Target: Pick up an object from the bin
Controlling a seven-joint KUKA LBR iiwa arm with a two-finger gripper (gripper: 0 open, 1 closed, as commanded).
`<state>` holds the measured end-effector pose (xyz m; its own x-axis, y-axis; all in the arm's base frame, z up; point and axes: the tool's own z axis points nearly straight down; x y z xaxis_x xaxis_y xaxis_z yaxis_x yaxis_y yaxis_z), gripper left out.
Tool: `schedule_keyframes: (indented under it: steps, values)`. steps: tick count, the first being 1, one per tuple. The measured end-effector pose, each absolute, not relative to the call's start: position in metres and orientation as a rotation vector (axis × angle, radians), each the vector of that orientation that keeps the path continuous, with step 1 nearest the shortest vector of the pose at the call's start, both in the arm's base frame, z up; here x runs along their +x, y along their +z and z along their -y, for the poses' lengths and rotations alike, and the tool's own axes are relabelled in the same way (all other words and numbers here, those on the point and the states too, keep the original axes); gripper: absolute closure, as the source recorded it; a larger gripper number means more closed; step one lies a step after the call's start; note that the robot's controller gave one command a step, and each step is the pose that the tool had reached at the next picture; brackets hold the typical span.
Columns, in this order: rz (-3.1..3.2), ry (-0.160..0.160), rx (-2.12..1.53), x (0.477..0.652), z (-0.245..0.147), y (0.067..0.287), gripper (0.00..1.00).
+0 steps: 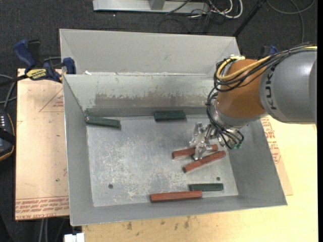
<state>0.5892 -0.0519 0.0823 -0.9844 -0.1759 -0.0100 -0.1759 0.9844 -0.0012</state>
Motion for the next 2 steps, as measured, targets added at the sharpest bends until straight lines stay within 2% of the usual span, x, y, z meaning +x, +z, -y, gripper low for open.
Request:
schedule_keyframes:
  steps: [2]
  values:
    - [-3.127,0.001,-0.278,0.5878,0.0516,0.0854,1.00]
